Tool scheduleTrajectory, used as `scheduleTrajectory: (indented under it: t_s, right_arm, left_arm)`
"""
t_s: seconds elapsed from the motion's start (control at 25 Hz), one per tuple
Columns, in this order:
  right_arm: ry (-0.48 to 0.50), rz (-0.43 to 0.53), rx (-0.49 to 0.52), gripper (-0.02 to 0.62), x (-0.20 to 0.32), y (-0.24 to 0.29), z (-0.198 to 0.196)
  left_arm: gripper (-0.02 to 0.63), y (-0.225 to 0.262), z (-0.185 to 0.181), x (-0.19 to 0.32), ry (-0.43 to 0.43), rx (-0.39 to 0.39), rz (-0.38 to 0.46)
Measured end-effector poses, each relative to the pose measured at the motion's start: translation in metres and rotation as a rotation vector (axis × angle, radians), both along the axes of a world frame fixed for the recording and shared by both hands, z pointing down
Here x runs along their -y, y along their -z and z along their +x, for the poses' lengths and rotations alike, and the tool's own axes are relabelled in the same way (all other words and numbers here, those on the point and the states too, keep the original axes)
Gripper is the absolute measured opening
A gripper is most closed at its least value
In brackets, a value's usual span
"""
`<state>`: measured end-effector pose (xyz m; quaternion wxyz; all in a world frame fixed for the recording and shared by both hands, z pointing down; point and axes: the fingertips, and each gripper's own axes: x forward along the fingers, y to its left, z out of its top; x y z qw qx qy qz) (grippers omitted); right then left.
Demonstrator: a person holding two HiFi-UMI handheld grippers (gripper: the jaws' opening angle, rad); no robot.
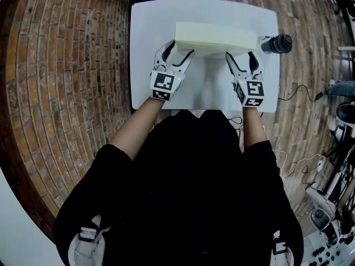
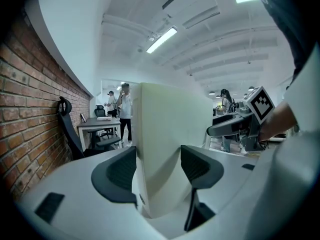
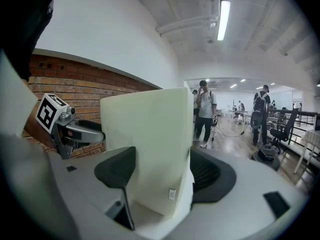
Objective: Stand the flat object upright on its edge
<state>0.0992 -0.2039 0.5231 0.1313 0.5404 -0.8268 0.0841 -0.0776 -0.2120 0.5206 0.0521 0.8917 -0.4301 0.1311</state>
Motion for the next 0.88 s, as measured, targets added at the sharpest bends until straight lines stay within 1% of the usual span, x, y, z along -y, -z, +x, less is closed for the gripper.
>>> scheduleTrajectory:
  t_s: [0.4, 0.6, 0.68, 0.88]
  right_arm:
    - [0.034, 0.005, 0.022, 0.344, -0.003, 0.01, 0.003]
    - [0.047, 0.005, 0.039, 0.345, -0.006, 0.017, 0.008]
    - [0.059, 0.013, 0.041, 0.345, -0.008, 0.022, 0.009]
    - [0.09, 0.028, 0.051, 0.345, -0.009, 0.035, 0.013]
  left_arm:
    - [0.275, 0.008, -0.002, -0.005, -0.006, -0.007, -0.002]
    - [0.276, 0.016, -0.004, -0.006, 0.016, -0.007, 0.008]
    - [0.279, 0.018, -0.003, -0.009, 0.004, -0.001, 0.007]
    - [0.288, 0.025, -0.001, -0.012, 0.008, -0.02, -0.003]
